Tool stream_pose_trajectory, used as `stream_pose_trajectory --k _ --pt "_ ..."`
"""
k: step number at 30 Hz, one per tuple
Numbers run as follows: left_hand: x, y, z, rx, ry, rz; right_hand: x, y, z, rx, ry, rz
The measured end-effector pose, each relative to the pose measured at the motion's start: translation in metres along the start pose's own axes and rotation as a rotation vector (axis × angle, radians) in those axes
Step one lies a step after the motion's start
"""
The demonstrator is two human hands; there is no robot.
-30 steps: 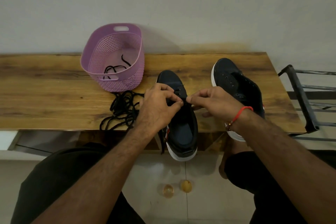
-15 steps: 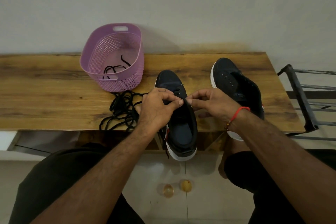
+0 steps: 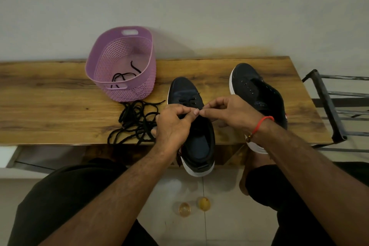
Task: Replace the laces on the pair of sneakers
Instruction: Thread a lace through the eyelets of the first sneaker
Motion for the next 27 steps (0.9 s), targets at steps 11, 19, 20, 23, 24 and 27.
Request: stream_pose_trajectory --k 11,19,20,23,24,27 --pt "0.004 0.0 0.004 -0.071 -0.085 0.008 0.003 0.001 0.011 -0.102 -0.092 -0.02" --pt "0.002 0.0 0.001 0.036 -0.028 0.009 -0.007 0.0 0.01 -0.151 -0.399 0.048" --pt "0.005 -0.002 0.003 0.031 -0.09 -0.013 -0.003 0.0 0.009 -0.157 -0.52 0.1" --pt "0.012 -0.007 0.008 -0.024 -0.372 -0.122 0.025 0.002 0.003 -0.116 -0.958 0.202" --pt "0.014 -0.008 0.009 -0.054 -0.465 -0.149 0.039 0.003 0.001 -0.067 -1.025 0.247" --pt "0.021 -0.008 0.01 -0.111 -0.656 -0.158 0.076 0.01 -0.012 0.137 -0.649 0.356"
Point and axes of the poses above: each hand's wrist, its own y-axis away from the middle knuckle, its own x-axis out of the back of the hand, z = x × y, the point moved 7 cm from there along -y, towards the middle knuckle, and after that the axes turned 4 degrees about -x, right-handed, at the moved point
